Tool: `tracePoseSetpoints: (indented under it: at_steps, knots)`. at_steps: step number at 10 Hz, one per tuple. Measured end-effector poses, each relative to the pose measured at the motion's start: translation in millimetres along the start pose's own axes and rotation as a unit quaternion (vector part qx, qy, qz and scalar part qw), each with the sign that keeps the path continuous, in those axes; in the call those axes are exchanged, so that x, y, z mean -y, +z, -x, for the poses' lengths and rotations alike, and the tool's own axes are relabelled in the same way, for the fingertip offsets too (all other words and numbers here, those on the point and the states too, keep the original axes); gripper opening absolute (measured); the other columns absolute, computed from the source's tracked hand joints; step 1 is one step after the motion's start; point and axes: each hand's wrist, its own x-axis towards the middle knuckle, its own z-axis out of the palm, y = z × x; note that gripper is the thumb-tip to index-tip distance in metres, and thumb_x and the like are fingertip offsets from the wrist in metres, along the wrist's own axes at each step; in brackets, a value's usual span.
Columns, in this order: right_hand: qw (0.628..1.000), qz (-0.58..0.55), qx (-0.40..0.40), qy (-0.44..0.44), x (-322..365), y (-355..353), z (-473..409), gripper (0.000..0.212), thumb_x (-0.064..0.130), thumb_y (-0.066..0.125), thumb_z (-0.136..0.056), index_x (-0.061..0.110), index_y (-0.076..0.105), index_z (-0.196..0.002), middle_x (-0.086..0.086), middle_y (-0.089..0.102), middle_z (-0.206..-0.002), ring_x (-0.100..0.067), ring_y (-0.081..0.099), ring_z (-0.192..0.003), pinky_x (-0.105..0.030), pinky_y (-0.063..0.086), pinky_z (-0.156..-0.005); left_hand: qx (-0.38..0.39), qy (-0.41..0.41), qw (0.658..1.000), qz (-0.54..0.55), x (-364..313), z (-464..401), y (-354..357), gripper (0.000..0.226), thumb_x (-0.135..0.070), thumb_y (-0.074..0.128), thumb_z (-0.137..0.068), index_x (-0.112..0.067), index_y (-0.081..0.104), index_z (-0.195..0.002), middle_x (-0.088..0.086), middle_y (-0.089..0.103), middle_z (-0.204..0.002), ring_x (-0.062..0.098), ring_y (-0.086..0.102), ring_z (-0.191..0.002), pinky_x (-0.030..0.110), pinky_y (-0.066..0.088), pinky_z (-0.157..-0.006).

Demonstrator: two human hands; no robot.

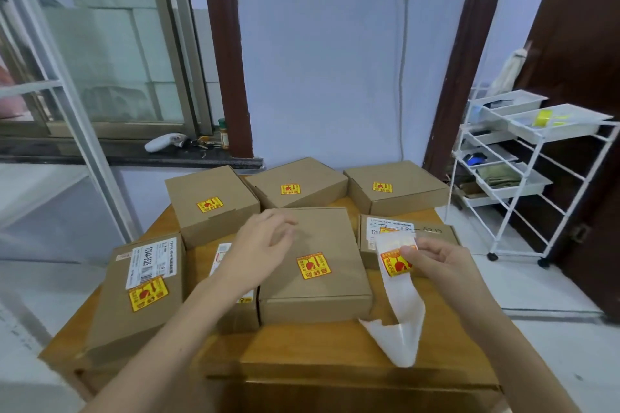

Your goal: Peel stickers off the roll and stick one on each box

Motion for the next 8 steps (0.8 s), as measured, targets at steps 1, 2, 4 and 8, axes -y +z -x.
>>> tracePoseSetpoints:
  at_steps: [1,2,4,8]
  knots:
    - [0.998,0.056,-0.026,0.017,-16,-15,6,0.028,0.023,0.065,-0.09,0.009,0.071,-0.113,-0.003,0.078,-0.098,-0.012,0.072,-0.09,-0.019,0.05,-0.071,0.006,0.003,1.0,-0.005,-14,9,0,0.026,-0.025,0.045,-0.099,-0.027,0.062,-0.118,-0.017,0.054,-0.12,-0.001,0.042,-0.112,0.016,0.027,-0.088]
    - [0.985,0.165,-0.029,0.032,-37,-17,7,0.036,0.029,0.065,-0.089,0.009,0.066,-0.12,-0.007,0.075,-0.108,-0.017,0.07,-0.097,-0.021,0.052,-0.071,0.014,-0.007,1.0,0.003,-22,15,2,0.025,-0.024,0.046,-0.098,-0.028,0.062,-0.116,-0.013,0.058,-0.12,0.005,0.046,-0.118,0.019,0.029,-0.091]
    - [0.911,0.409,-0.03,-0.05,-54,5,17,0.024,0.038,0.055,-0.09,0.027,0.055,-0.069,0.006,0.062,-0.066,-0.01,0.059,-0.071,-0.029,0.039,-0.071,0.018,-0.032,0.999,0.014,-34,28,4,0.023,-0.03,0.045,-0.099,-0.033,0.061,-0.114,-0.017,0.055,-0.117,-0.002,0.04,-0.11,0.021,0.031,-0.092]
    - [0.901,0.414,-0.019,-0.126,-53,17,24,0.019,0.047,0.057,-0.089,0.036,0.066,-0.102,0.015,0.071,-0.1,-0.005,0.06,-0.095,-0.028,0.04,-0.09,-0.021,-0.044,0.998,0.031,-40,44,-17,0.021,-0.027,0.048,-0.098,-0.034,0.062,-0.111,-0.016,0.059,-0.118,0.002,0.048,-0.116,0.023,0.039,-0.095]
